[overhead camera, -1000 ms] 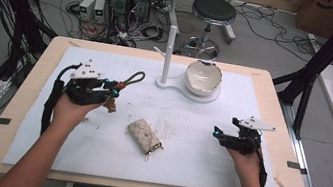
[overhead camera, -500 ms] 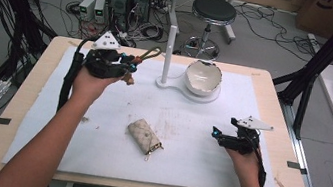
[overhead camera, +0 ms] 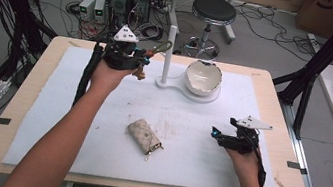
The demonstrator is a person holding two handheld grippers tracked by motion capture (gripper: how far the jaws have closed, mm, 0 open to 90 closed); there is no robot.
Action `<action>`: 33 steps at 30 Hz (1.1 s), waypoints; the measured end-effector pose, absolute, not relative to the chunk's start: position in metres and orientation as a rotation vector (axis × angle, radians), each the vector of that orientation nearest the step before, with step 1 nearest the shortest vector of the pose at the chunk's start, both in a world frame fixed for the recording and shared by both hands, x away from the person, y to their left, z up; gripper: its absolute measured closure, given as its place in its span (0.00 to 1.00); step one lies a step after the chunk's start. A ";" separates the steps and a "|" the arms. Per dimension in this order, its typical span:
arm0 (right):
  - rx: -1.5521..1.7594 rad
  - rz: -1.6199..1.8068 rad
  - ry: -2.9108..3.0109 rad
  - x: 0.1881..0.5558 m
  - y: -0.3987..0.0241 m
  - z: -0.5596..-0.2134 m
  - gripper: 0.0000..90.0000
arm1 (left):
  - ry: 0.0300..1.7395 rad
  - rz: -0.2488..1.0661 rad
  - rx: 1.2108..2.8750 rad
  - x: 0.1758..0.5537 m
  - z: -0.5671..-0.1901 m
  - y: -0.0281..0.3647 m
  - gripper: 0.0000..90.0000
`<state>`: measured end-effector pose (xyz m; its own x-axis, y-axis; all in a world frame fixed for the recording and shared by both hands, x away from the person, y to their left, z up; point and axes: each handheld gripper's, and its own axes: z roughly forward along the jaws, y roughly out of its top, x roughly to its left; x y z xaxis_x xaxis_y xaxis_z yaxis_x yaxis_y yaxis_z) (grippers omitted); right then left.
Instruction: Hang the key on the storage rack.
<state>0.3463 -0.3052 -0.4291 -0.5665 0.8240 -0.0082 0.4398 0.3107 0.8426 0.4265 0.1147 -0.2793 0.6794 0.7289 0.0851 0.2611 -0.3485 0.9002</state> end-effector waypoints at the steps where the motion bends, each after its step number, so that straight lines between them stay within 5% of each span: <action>1: 1.120 1.167 2.142 0.346 -0.305 -0.429 0.19 | 0.772 0.601 1.915 0.427 -0.279 0.115 0.80; 24: 1.131 1.159 2.155 0.346 -0.305 -0.430 0.19 | 0.835 0.656 1.984 0.448 -0.295 0.095 0.79; 27: 1.129 1.158 2.152 0.347 -0.306 -0.430 0.19 | 0.859 0.698 1.980 0.448 -0.299 0.095 0.70; 29: 1.130 1.157 2.152 0.347 -0.306 -0.430 0.19 | 0.889 0.736 1.977 0.448 -0.300 0.097 0.52; 33: 1.130 1.163 2.154 0.346 -0.305 -0.430 0.19 | 0.890 0.718 1.962 0.446 -0.304 0.104 0.43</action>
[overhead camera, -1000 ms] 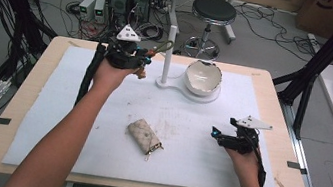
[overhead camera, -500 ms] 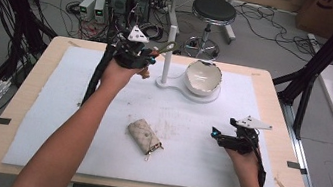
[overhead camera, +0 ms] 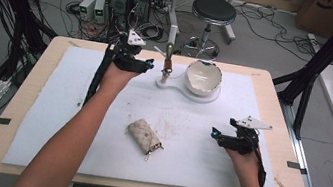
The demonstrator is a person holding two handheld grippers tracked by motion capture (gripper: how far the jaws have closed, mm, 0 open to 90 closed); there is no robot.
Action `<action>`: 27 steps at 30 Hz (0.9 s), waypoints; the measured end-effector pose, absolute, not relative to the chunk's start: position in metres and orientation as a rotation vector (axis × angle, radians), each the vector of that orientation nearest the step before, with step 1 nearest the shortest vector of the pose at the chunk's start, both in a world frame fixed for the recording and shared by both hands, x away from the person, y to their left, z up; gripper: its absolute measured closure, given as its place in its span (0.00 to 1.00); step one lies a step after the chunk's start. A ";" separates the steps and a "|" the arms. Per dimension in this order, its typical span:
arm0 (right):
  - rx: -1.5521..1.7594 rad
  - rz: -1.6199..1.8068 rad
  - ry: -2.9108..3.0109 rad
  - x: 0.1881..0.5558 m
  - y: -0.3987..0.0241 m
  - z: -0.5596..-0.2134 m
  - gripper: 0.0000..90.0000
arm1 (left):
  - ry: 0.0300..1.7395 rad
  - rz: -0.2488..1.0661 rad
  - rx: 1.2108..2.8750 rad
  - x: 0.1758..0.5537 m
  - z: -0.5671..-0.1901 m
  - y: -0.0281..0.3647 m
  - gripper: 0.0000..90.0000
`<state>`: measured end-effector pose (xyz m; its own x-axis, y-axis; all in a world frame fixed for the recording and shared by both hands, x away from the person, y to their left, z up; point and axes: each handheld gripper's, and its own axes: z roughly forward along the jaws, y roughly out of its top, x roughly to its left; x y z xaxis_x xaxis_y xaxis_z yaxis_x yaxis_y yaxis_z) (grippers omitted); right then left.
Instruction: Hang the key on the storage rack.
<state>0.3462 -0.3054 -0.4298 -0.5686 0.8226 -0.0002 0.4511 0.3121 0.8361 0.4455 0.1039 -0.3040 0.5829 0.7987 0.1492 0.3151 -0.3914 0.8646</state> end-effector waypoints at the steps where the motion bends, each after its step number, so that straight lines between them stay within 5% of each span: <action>1: 1.126 1.163 2.152 0.346 -0.306 -0.430 0.19 | 0.890 0.710 1.958 0.444 -0.305 0.106 0.43; 27: 1.151 1.153 2.149 0.347 -0.307 -0.430 0.19 | 0.893 0.514 1.881 0.369 -0.354 0.185 0.26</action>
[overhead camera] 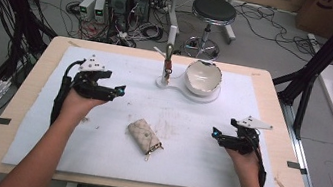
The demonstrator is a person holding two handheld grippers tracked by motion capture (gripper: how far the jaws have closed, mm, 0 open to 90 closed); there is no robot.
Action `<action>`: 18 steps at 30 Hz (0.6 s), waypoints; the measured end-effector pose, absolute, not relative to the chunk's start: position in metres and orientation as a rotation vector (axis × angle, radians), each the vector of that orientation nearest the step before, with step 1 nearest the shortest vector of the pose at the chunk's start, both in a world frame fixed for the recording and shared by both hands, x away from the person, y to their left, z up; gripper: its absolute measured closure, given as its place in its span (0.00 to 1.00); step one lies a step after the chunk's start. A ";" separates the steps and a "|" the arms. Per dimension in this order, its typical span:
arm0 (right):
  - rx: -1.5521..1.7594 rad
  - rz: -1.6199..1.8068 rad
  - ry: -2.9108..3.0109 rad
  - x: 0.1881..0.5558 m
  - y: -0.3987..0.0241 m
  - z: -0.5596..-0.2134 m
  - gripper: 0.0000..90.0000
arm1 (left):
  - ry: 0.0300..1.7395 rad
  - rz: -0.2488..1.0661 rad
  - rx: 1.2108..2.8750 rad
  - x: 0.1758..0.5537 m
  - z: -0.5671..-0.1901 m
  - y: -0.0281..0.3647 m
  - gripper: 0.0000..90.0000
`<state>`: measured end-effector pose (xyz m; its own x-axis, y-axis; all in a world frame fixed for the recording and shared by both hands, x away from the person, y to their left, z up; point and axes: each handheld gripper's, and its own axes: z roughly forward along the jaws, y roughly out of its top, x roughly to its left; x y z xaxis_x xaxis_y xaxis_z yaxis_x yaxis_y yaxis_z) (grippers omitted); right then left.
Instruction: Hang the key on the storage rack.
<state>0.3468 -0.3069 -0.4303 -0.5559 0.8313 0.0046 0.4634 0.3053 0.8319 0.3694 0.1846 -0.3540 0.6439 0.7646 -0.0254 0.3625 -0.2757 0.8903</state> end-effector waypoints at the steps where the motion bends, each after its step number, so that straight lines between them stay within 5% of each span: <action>1: 1.150 1.150 2.150 0.347 -0.307 -0.430 0.19 | 0.895 0.504 1.875 0.365 -0.358 0.187 0.25; 18: 1.135 1.145 2.115 0.345 -0.310 -0.429 0.19 | 0.883 0.439 1.793 0.323 -0.397 0.237 0.19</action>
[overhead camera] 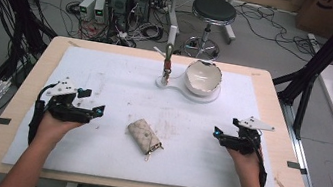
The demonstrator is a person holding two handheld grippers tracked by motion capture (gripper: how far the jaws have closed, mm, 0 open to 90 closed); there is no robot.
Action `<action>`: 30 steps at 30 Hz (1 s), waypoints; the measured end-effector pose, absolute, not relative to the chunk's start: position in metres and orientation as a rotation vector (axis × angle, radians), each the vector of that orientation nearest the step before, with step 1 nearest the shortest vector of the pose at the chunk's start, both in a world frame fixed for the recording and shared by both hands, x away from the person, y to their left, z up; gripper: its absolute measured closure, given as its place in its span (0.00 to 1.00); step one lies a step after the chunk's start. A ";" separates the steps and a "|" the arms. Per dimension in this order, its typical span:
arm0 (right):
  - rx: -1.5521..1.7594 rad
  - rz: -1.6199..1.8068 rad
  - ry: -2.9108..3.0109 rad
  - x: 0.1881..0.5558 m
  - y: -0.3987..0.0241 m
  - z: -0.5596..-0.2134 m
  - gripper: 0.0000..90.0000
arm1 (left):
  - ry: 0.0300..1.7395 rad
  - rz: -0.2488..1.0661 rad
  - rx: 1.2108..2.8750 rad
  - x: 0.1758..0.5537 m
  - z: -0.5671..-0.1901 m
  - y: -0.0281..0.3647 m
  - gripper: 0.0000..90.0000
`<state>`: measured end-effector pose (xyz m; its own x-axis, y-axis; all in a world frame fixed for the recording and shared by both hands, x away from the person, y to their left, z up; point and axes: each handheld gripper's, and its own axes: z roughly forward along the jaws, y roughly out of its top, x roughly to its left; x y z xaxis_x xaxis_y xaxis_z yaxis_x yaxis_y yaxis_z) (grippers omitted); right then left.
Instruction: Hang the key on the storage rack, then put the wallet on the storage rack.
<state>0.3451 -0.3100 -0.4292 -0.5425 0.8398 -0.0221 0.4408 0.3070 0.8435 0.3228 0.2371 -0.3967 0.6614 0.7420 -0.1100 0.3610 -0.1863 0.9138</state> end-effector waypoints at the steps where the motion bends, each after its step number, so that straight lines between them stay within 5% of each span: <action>1: 1.138 1.145 2.114 0.344 -0.309 -0.429 0.19 | 0.879 0.434 1.788 0.323 -0.398 0.240 0.19; 30: 1.060 1.182 2.160 0.345 -0.275 -0.423 0.19 | 0.957 0.494 1.782 0.318 -0.412 0.273 0.19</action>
<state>0.3451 -0.2753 -0.4233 -0.5996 0.7998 -0.0278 0.4078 0.3353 0.8493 0.3181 0.2733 -0.4125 0.6016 0.7927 -0.0986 0.3788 -0.1744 0.9089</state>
